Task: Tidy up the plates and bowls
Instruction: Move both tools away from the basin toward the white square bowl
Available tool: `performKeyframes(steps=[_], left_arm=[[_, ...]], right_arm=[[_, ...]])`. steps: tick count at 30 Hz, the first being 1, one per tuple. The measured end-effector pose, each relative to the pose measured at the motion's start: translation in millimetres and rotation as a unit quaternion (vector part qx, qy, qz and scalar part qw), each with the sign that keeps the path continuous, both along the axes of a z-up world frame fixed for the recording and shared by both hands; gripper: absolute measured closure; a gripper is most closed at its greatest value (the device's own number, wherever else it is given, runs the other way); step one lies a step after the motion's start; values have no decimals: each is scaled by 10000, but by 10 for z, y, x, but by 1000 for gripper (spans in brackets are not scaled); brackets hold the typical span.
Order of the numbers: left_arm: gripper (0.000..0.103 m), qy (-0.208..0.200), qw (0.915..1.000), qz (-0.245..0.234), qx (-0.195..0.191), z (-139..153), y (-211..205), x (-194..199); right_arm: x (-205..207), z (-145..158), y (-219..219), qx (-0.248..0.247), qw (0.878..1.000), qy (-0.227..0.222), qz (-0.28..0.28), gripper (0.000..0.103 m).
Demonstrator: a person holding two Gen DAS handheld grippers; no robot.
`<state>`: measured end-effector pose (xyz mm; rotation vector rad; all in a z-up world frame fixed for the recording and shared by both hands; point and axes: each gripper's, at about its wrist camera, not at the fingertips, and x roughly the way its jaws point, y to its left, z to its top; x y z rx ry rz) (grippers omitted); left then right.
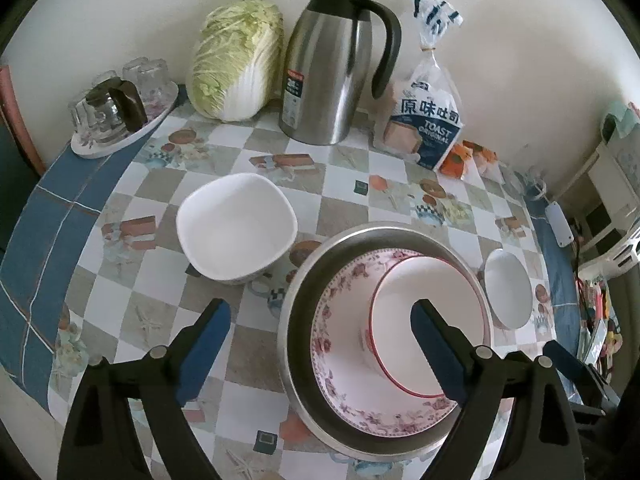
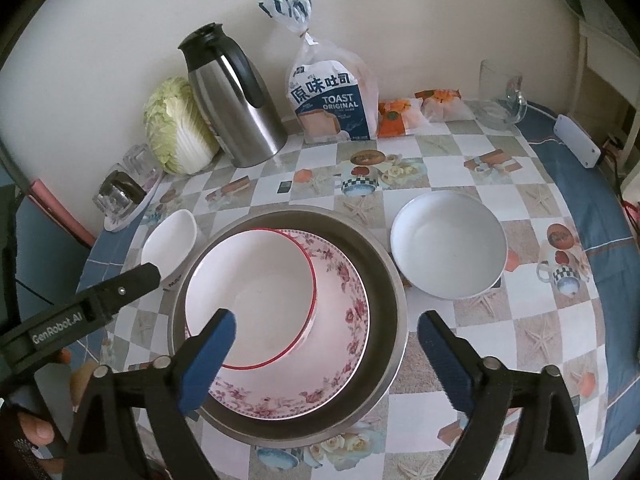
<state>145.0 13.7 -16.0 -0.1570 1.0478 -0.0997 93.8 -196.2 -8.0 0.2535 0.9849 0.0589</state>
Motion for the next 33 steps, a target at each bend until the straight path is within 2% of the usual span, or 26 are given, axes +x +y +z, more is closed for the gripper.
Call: performKeyframes(steps=[7,12,18,25,33], left_arm=[[8,-69,9998,166,42,21,83,10],[7,-143,9988,475,1,51,229,11],[7,-242,9968,754,52,79,407,20],[7,-270,9937,1088,27,68,642,33],[7,-248,9916,1238,-296,27,875,84]], right_arm=[[-3,9,8,-27,10000,-62,-22,0],[-3,18,32,-16,9999,-118,35,0],[-4,42,82,228,9992,-280,147,0],[14,6,95,165,9994,-300,22,0],[29,30,59,76,9987,-443,-247,0]])
